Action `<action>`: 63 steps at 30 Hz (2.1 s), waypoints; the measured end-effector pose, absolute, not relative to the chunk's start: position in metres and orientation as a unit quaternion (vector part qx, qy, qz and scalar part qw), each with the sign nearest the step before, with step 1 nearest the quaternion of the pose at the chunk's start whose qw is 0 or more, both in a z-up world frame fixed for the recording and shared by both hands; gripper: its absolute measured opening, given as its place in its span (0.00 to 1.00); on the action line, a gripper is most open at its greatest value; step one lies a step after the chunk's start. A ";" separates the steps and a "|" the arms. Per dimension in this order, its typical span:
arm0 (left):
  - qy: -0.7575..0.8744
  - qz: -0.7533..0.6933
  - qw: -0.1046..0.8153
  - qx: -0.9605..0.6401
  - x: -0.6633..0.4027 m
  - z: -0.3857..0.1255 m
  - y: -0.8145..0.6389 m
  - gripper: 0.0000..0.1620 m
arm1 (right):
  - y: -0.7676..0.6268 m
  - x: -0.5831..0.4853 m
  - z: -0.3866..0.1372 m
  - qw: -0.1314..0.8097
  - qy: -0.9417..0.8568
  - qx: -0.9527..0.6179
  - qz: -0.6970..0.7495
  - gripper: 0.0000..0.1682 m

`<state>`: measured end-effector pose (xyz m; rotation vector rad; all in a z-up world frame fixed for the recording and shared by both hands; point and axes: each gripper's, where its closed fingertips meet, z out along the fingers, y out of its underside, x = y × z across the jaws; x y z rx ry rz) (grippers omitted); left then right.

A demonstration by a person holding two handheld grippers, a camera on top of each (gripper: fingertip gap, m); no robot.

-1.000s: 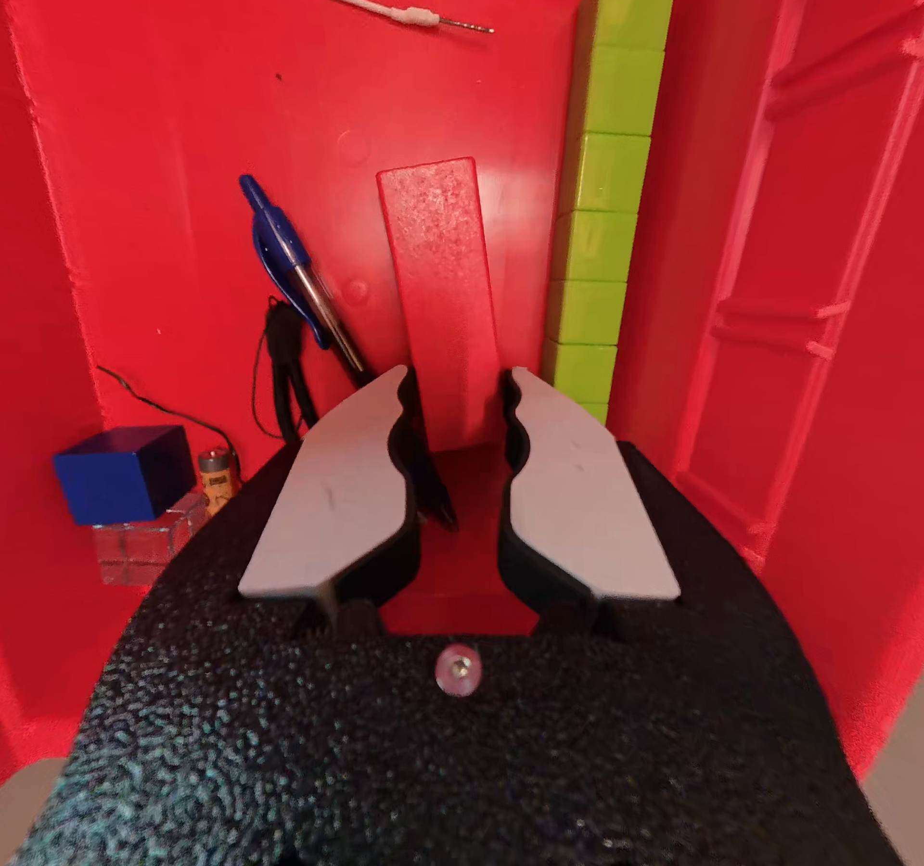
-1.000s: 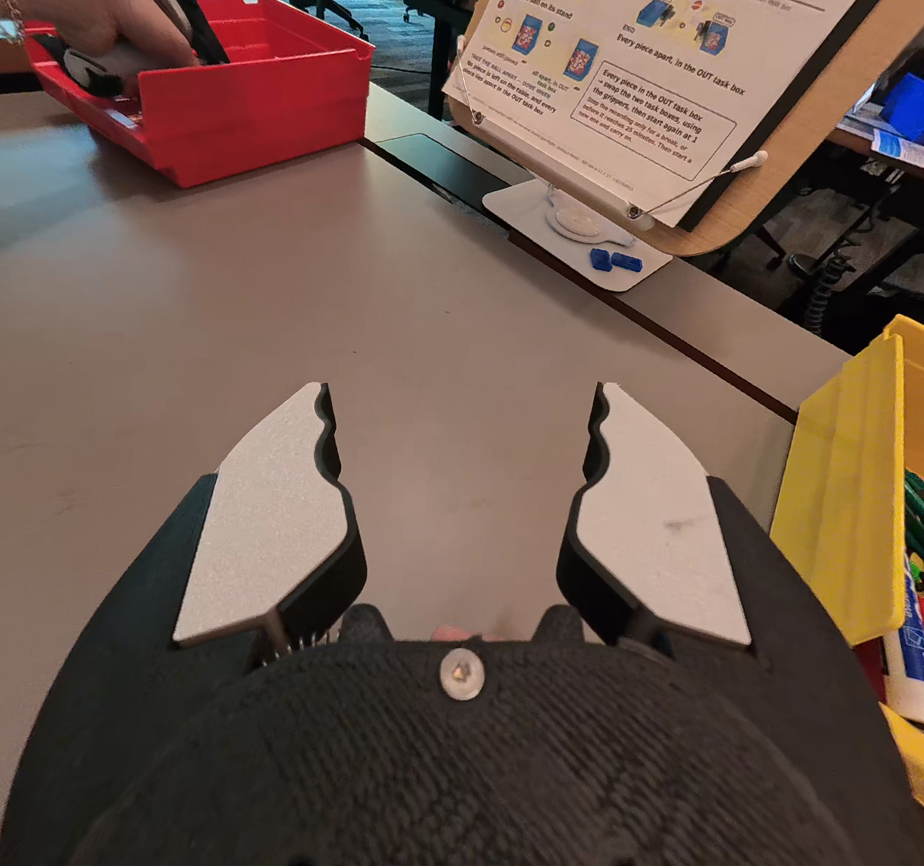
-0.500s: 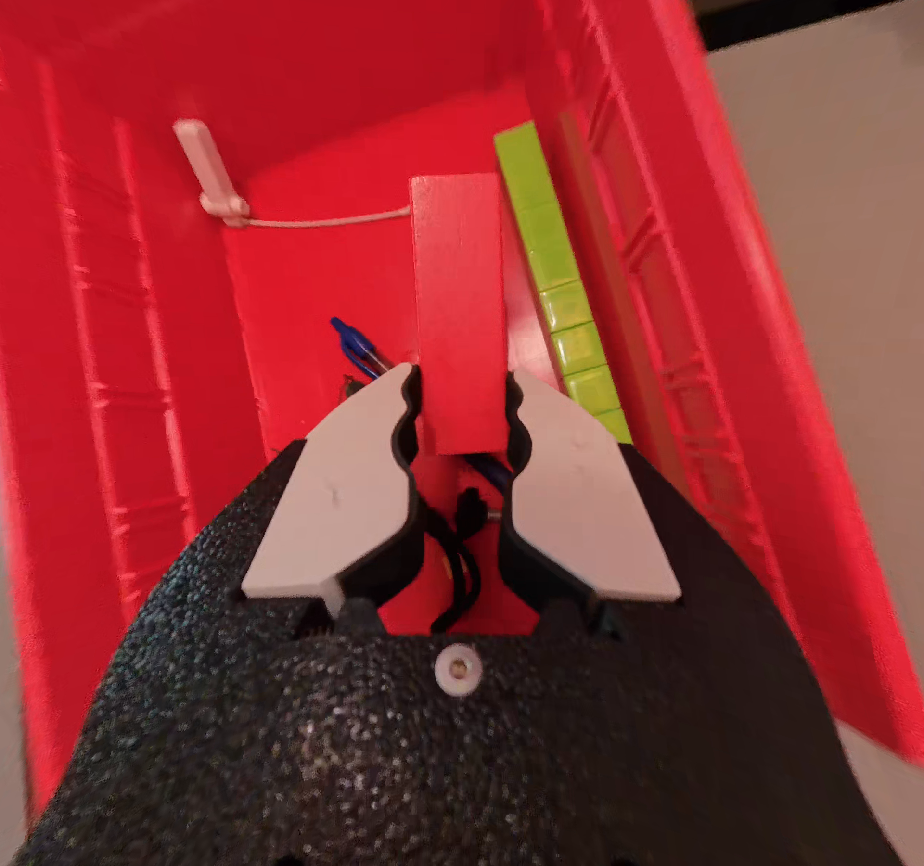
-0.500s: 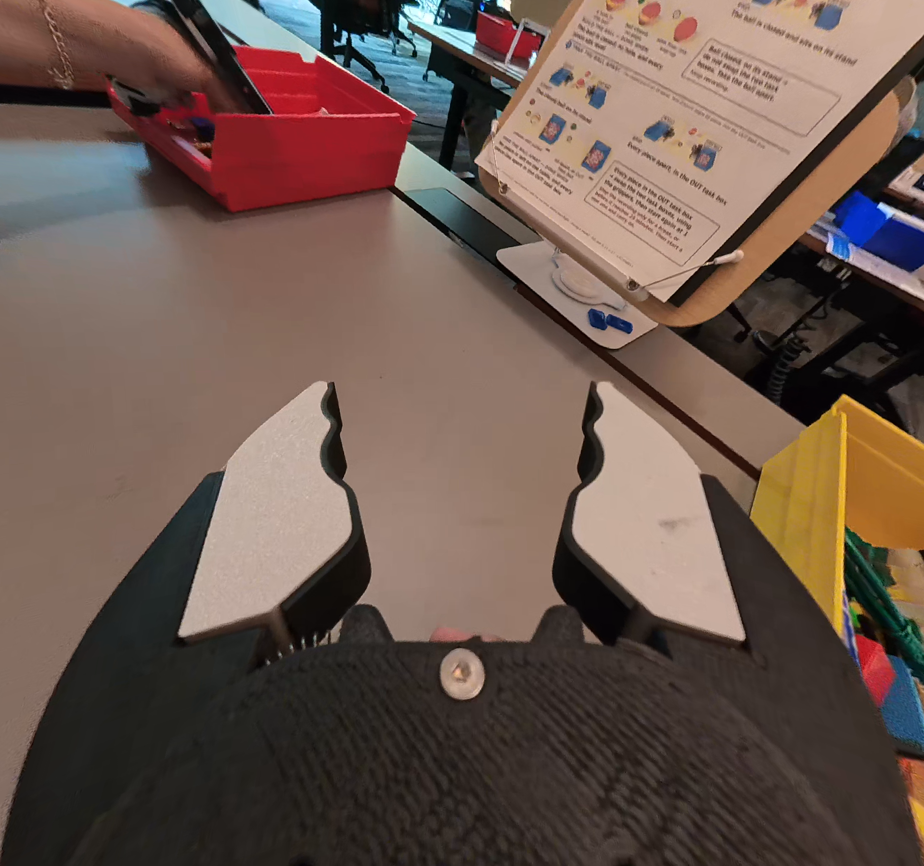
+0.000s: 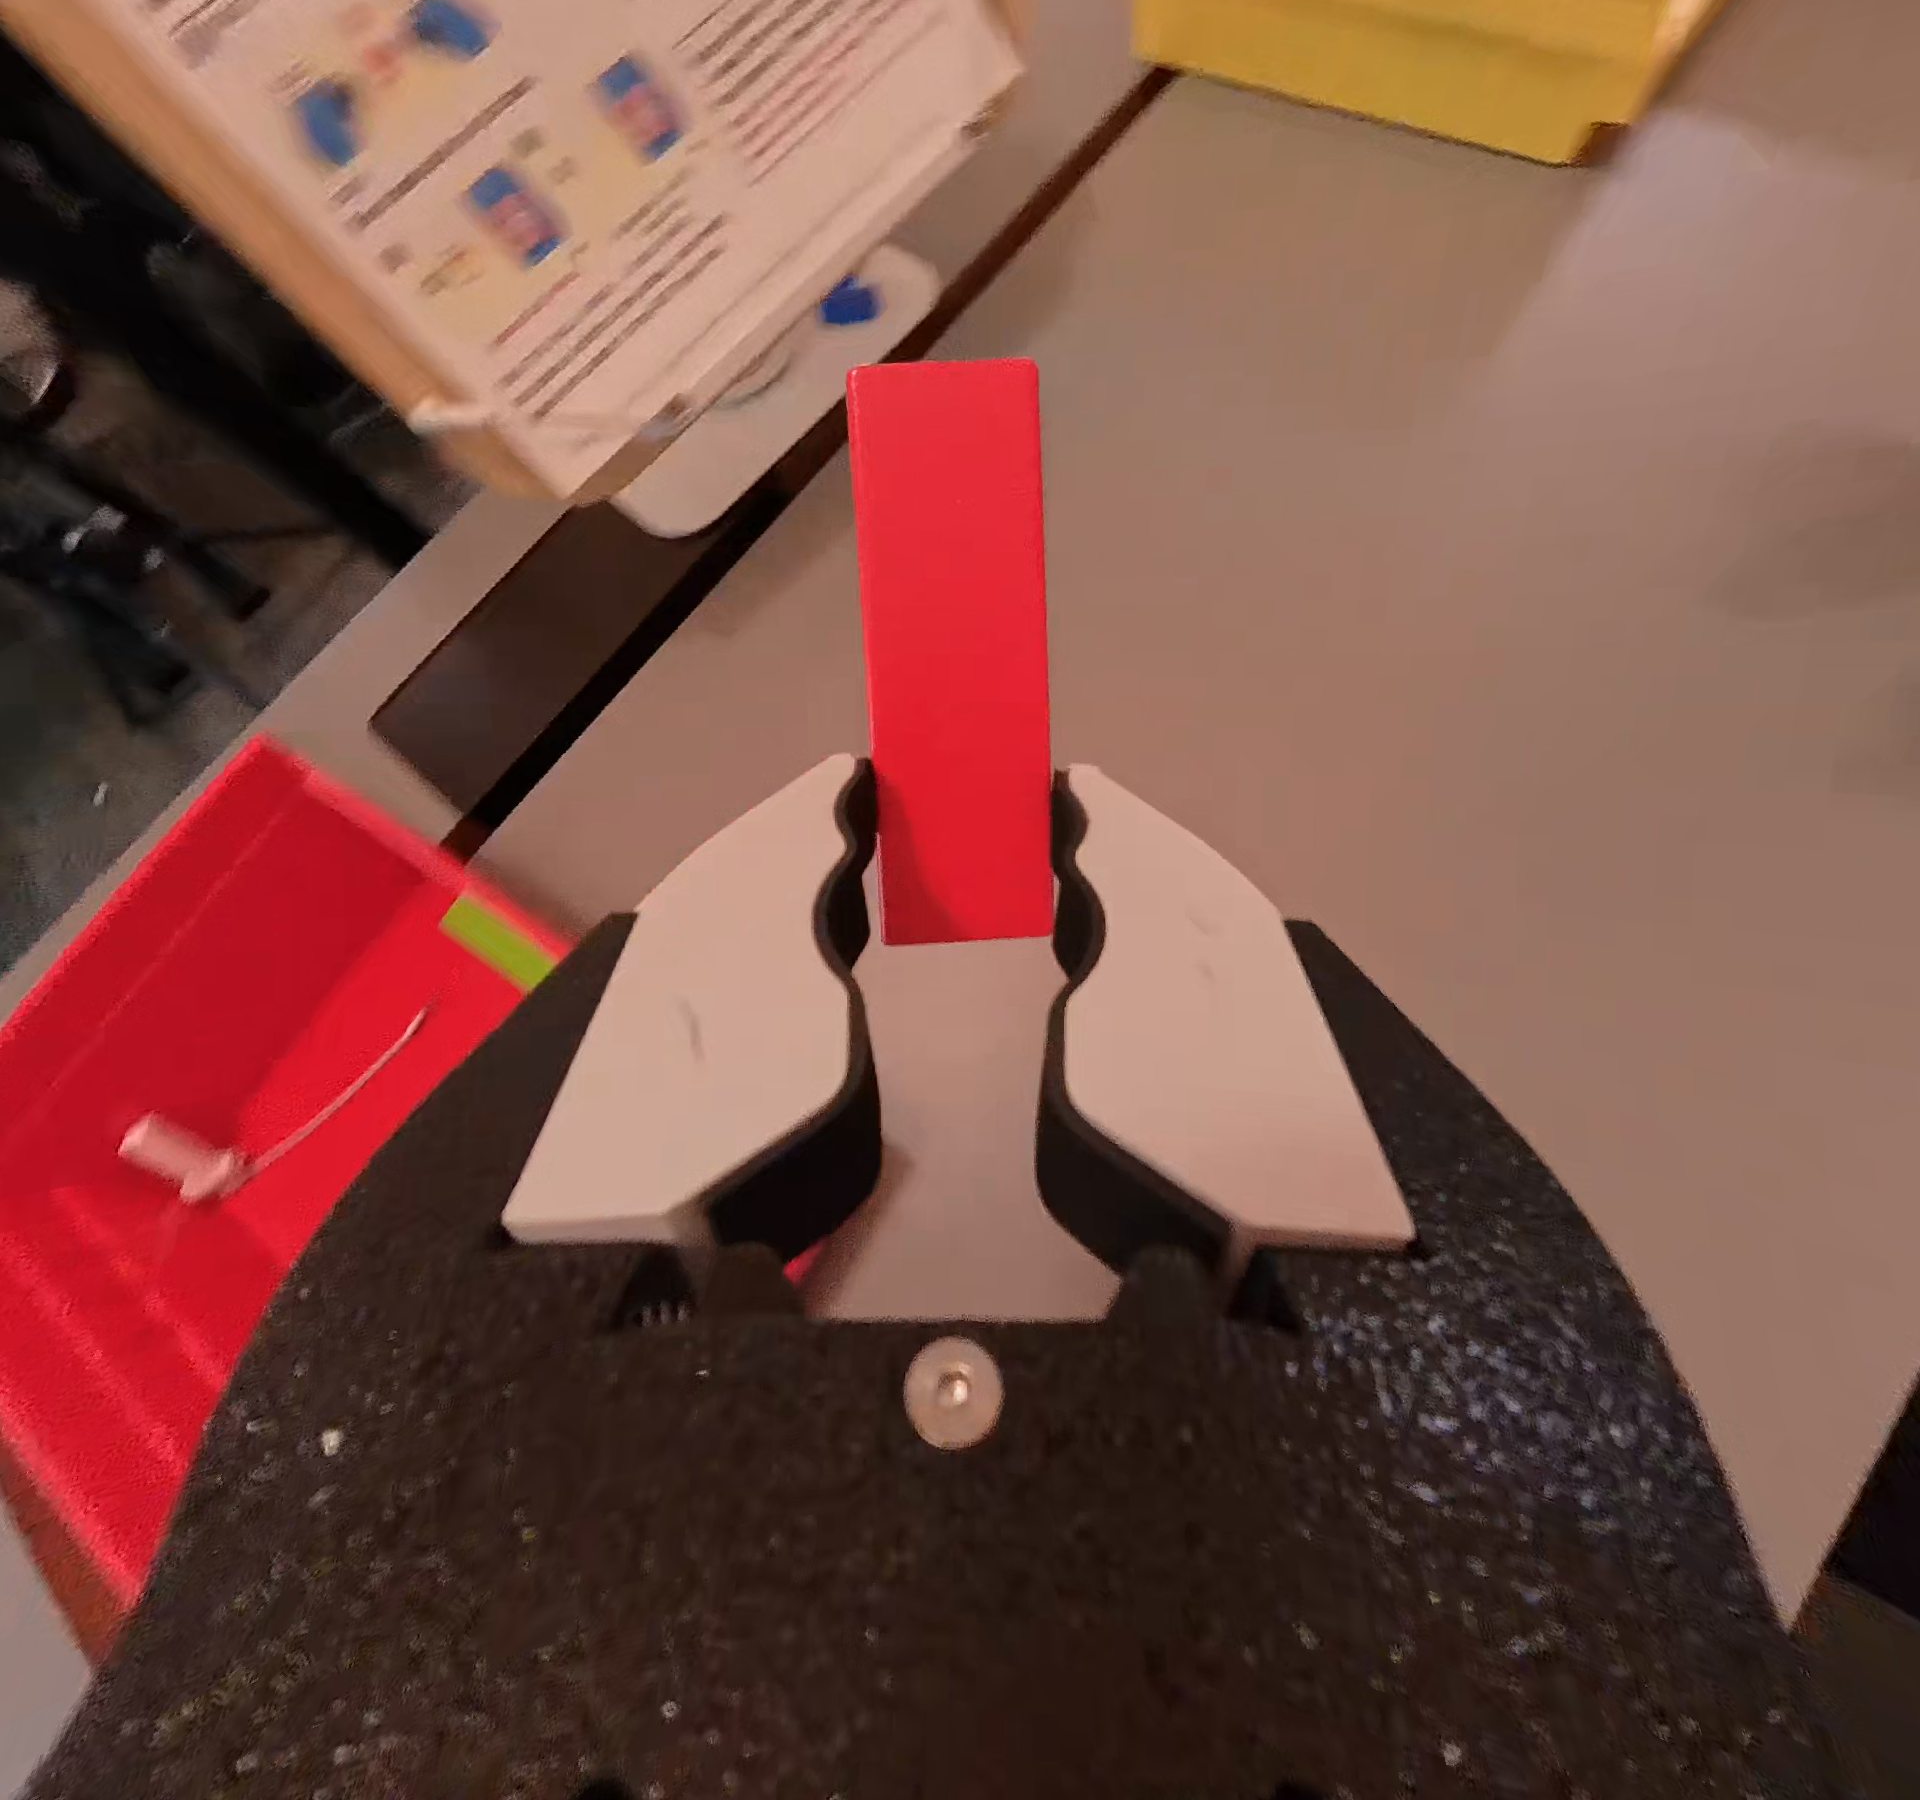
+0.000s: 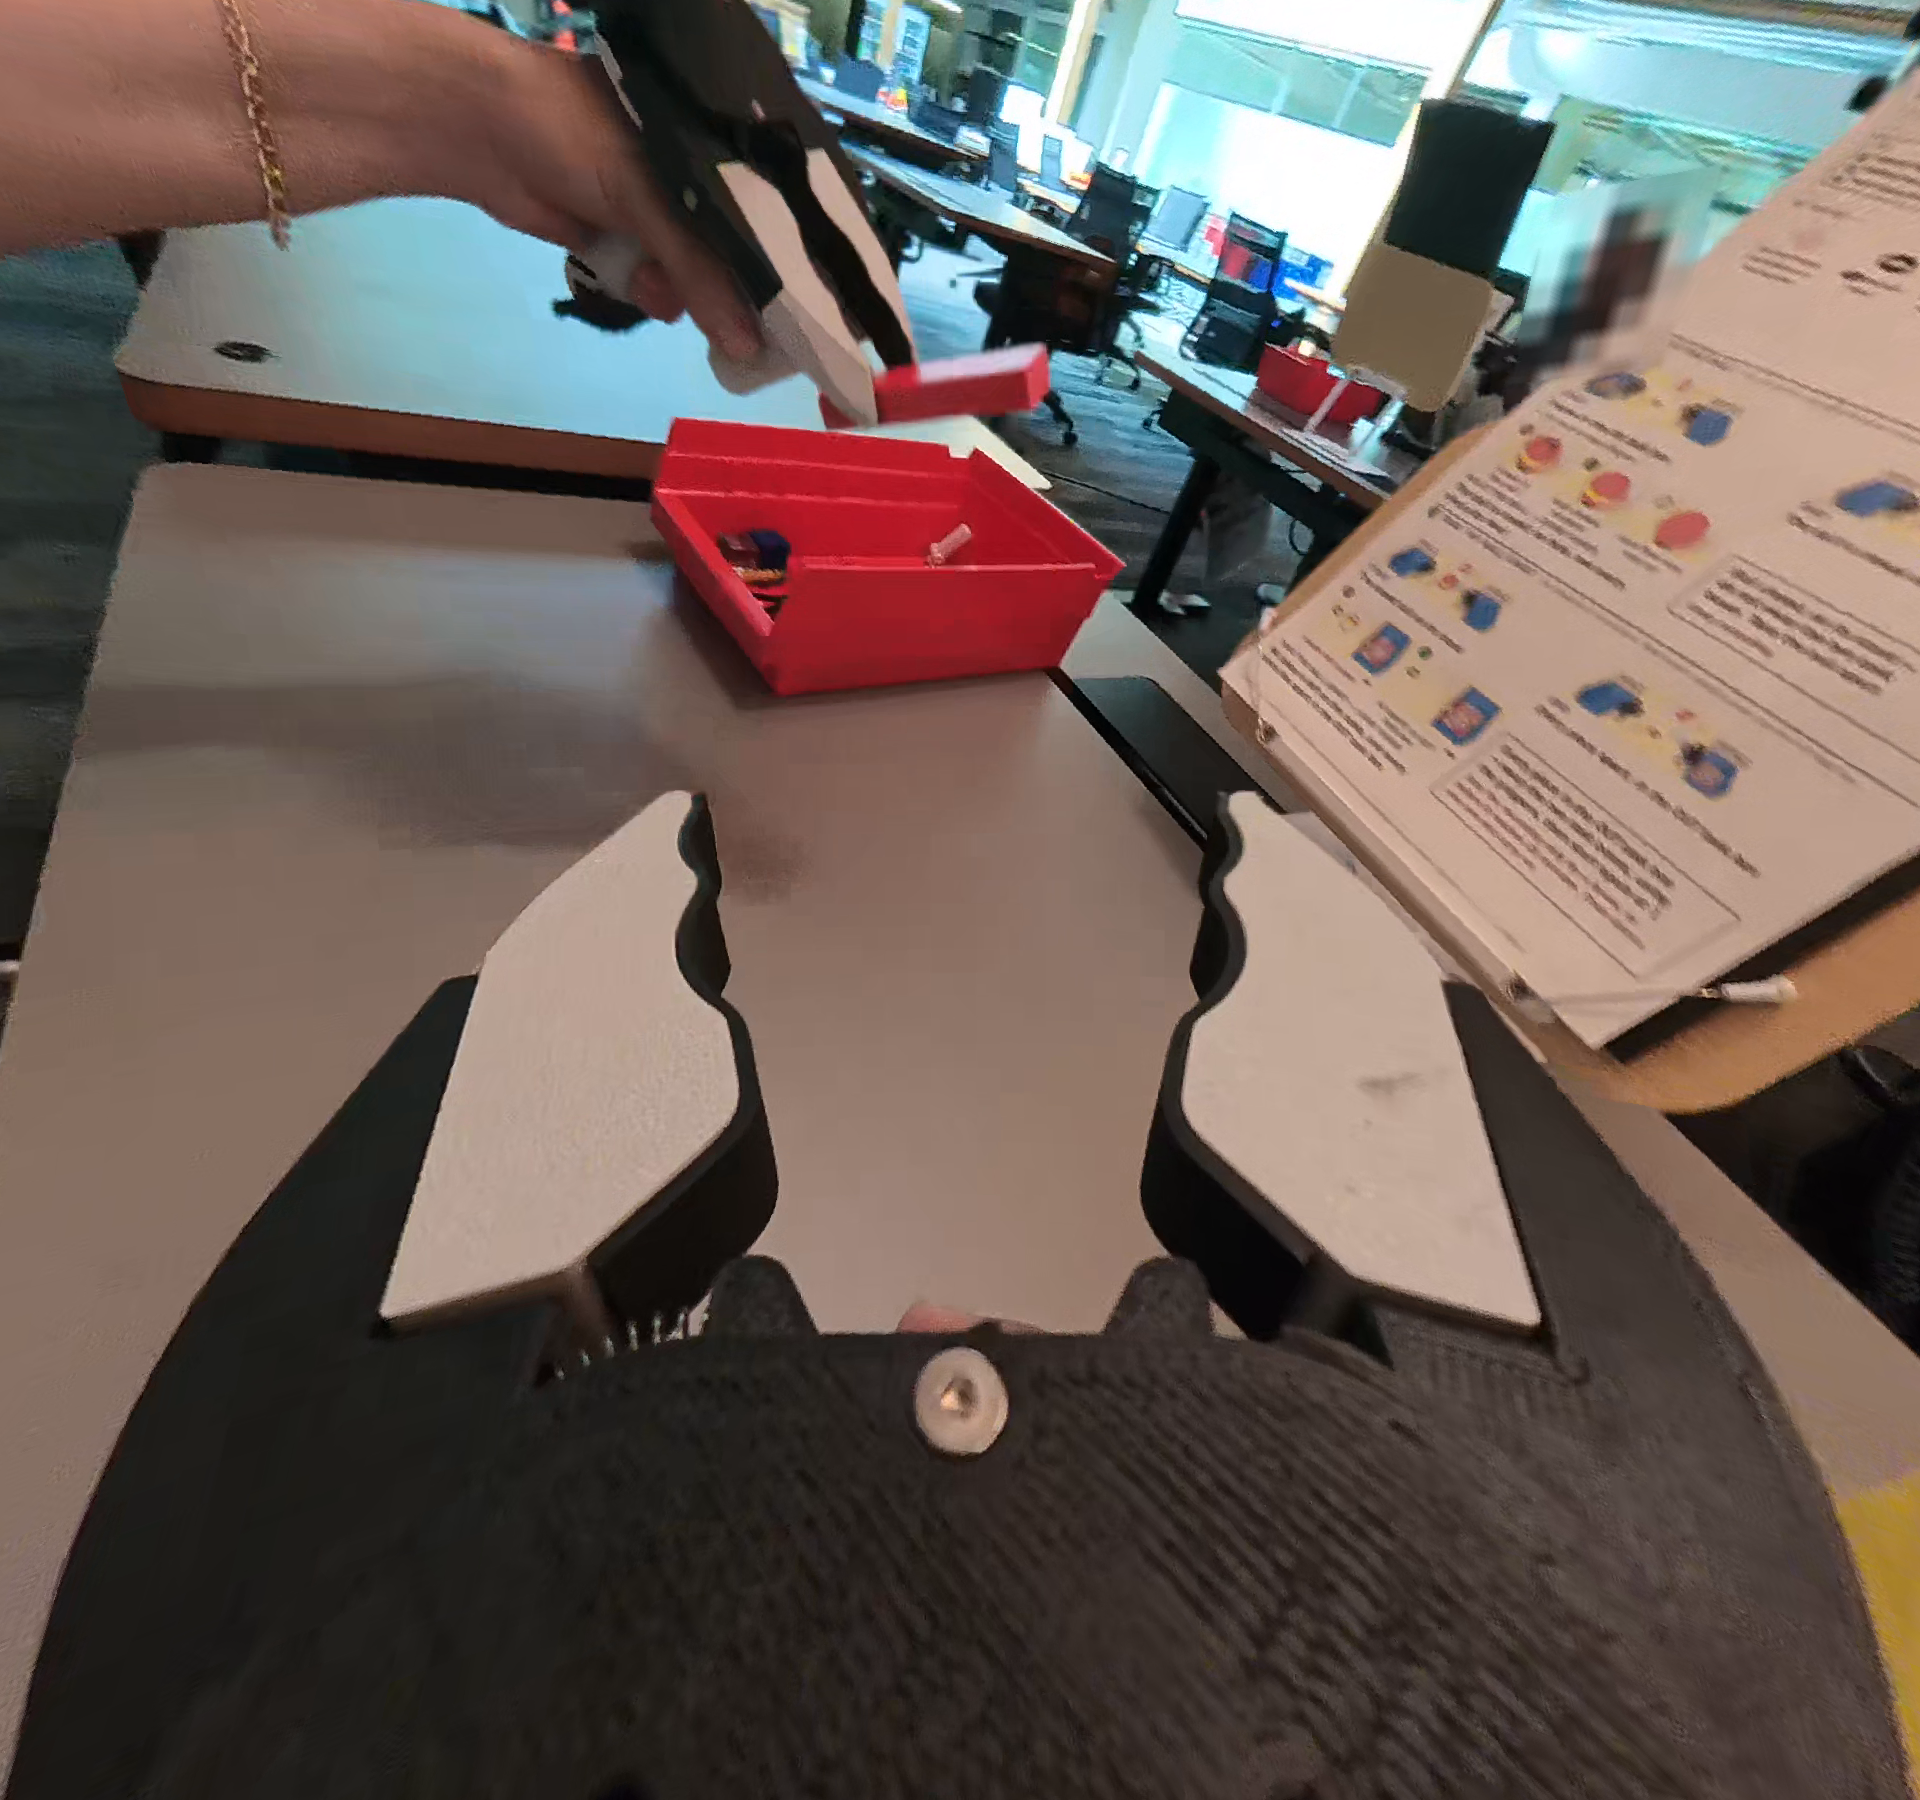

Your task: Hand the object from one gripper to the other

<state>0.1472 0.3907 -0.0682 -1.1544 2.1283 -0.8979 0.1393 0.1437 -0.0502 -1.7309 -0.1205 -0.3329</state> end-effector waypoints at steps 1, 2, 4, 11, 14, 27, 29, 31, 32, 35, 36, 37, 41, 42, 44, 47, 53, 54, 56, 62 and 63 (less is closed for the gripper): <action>0.802 -0.342 0.269 -0.409 0.144 -0.066 0.372 0.20 | 0.149 0.138 -0.046 0.631 -0.061 -0.761 -0.139 0.53; 0.811 -0.354 0.258 -0.389 0.140 -0.064 0.352 0.20 | 0.152 0.135 -0.045 0.626 -0.068 -0.766 -0.129 0.54; 0.829 -0.372 0.247 -0.336 0.129 -0.061 0.312 0.20 | 0.154 0.127 -0.039 0.634 -0.082 -0.760 -0.116 0.54; 0.899 -0.369 0.192 -0.137 0.060 -0.080 0.192 0.20 | 0.131 0.083 -0.060 0.674 -0.148 -0.721 -0.058 0.45; 0.922 -0.330 0.171 -0.109 0.049 -0.092 0.174 0.20 | 0.125 0.066 -0.071 0.666 -0.183 -0.722 -0.048 0.44; 0.939 -0.312 0.115 -0.090 0.070 -0.136 0.149 0.19 | 0.136 0.076 -0.120 0.623 -0.218 -0.742 -0.112 0.27; 0.941 -0.308 0.116 -0.084 0.073 -0.143 0.149 0.19 | 0.135 0.081 -0.127 0.620 -0.214 -0.746 -0.115 0.24; 0.943 -0.304 0.119 -0.074 0.076 -0.149 0.148 0.20 | 0.133 0.084 -0.137 0.613 -0.205 -0.757 -0.092 0.23; 0.942 -0.307 0.122 -0.068 0.078 -0.151 0.147 0.20 | 0.132 0.086 -0.142 0.611 -0.197 -0.762 -0.081 0.22; 0.927 -0.343 0.139 -0.068 0.087 -0.148 0.143 0.19 | 0.128 0.095 -0.147 0.616 -0.165 -0.768 -0.056 0.22; 0.917 -0.360 0.153 -0.073 0.092 -0.144 0.141 0.19 | 0.127 0.098 -0.146 0.626 -0.153 -0.763 -0.050 0.21; 0.905 -0.380 0.171 -0.080 0.097 -0.139 0.140 0.19 | 0.125 0.103 -0.143 0.638 -0.137 -0.756 -0.044 0.21; 0.854 -0.423 0.292 -0.084 0.115 -0.117 0.145 0.34 | 0.117 0.119 -0.130 0.689 -0.063 -0.721 0.026 0.21; 0.840 -0.425 0.331 -0.068 0.116 -0.112 0.146 0.35 | 0.114 0.121 -0.126 0.699 -0.046 -0.711 0.055 0.21; 0.803 -0.419 0.423 -0.027 0.116 -0.102 0.148 0.35 | 0.108 0.122 -0.122 0.708 -0.015 -0.694 0.129 0.21; 0.765 -0.410 0.497 0.011 0.112 -0.099 0.143 0.30 | 0.103 0.116 -0.122 0.700 0.002 -0.681 0.216 0.21; 0.766 -0.475 0.429 0.048 0.097 -0.114 0.118 0.13 | 0.103 0.097 -0.130 0.652 0.005 -0.684 0.327 0.21; 0.773 -0.481 0.410 0.046 0.096 -0.119 0.118 0.12 | 0.102 0.098 -0.132 0.646 0.010 -0.685 0.338 0.21; 0.784 -0.480 0.392 0.037 0.098 -0.127 0.119 0.11 | 0.102 0.100 -0.137 0.639 0.017 -0.690 0.338 0.21; 0.722 -0.612 0.307 -0.102 0.102 -0.111 0.128 0.10 | 0.095 0.127 -0.130 0.711 -0.034 -0.692 0.119 0.33; 0.711 -0.635 0.273 -0.131 0.103 -0.110 0.130 0.10 | 0.094 0.129 -0.131 0.712 -0.053 -0.696 0.075 0.34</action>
